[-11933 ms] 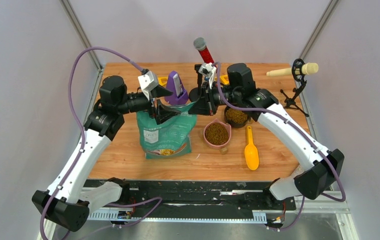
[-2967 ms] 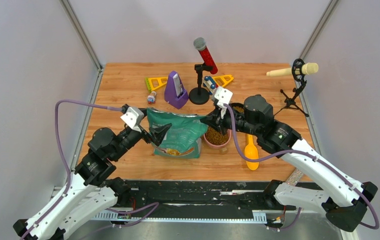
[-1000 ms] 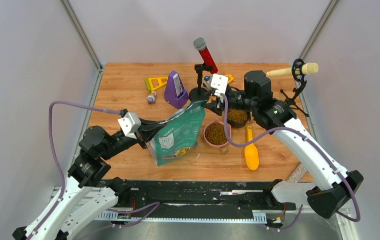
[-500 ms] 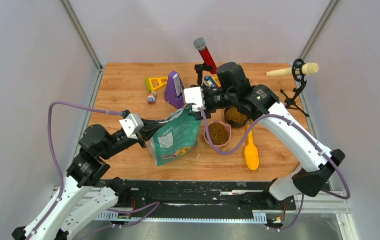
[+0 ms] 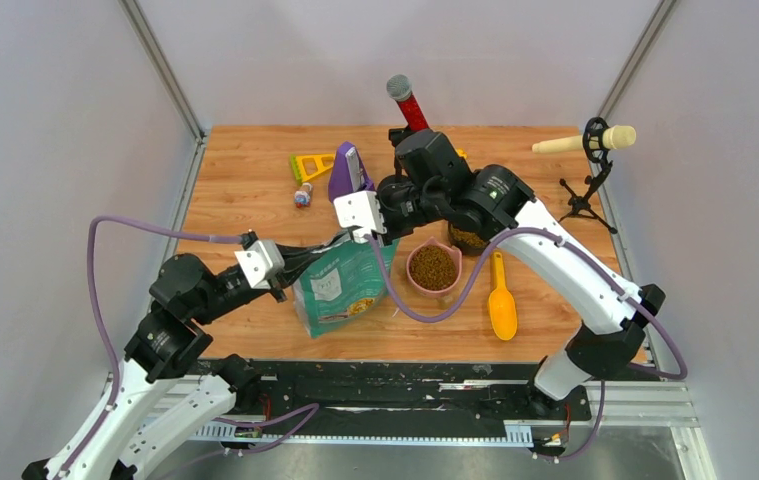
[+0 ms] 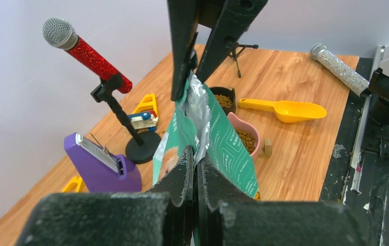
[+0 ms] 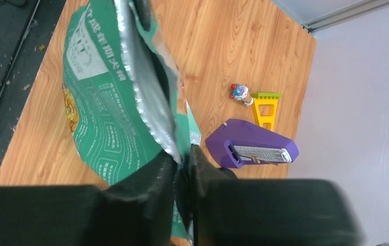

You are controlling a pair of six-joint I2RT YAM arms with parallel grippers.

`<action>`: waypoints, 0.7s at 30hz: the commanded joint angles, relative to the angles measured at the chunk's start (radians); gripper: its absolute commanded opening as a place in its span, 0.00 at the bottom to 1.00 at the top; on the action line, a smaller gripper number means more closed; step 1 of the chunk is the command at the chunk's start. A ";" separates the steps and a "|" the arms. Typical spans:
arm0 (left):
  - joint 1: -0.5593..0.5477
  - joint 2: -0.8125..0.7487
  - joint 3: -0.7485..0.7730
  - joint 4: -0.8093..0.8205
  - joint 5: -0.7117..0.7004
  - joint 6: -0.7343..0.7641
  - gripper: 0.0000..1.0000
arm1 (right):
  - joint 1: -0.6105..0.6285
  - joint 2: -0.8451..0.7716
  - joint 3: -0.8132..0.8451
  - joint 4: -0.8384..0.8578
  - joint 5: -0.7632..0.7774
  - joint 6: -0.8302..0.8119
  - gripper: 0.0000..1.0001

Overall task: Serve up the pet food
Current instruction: Close the pet food bag at the center of the board.

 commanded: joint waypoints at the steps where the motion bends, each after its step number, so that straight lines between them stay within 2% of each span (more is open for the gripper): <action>1: -0.005 -0.030 0.076 0.104 0.034 0.035 0.00 | 0.008 0.032 0.086 -0.056 0.021 0.010 0.03; 3: -0.005 -0.027 0.077 0.106 0.005 0.027 0.00 | 0.010 0.040 0.112 -0.068 0.010 0.029 0.00; 4: -0.005 -0.023 0.077 0.105 -0.009 0.019 0.03 | 0.010 0.040 0.118 -0.067 0.002 0.035 0.00; 5: -0.005 -0.020 0.075 0.104 -0.040 0.015 0.24 | 0.011 0.038 0.123 -0.066 -0.008 0.041 0.00; 6: -0.005 -0.014 0.075 0.099 -0.053 0.009 0.33 | 0.011 0.035 0.127 -0.062 -0.017 0.047 0.00; 7: -0.006 -0.010 0.074 0.092 -0.072 0.006 0.46 | 0.011 0.031 0.130 -0.052 -0.025 0.054 0.00; 9: -0.005 0.004 0.068 0.089 -0.090 -0.003 0.59 | 0.010 0.019 0.123 -0.028 -0.031 0.060 0.00; 11: -0.005 0.018 0.057 0.092 -0.115 -0.014 0.64 | 0.010 0.007 0.111 -0.012 -0.038 0.054 0.00; 15: -0.005 0.036 0.035 0.079 -0.171 -0.025 0.67 | 0.010 -0.009 0.092 0.025 -0.025 0.065 0.00; 21: -0.005 0.007 -0.001 0.075 -0.163 -0.055 0.76 | 0.011 -0.012 0.078 0.069 -0.003 0.093 0.00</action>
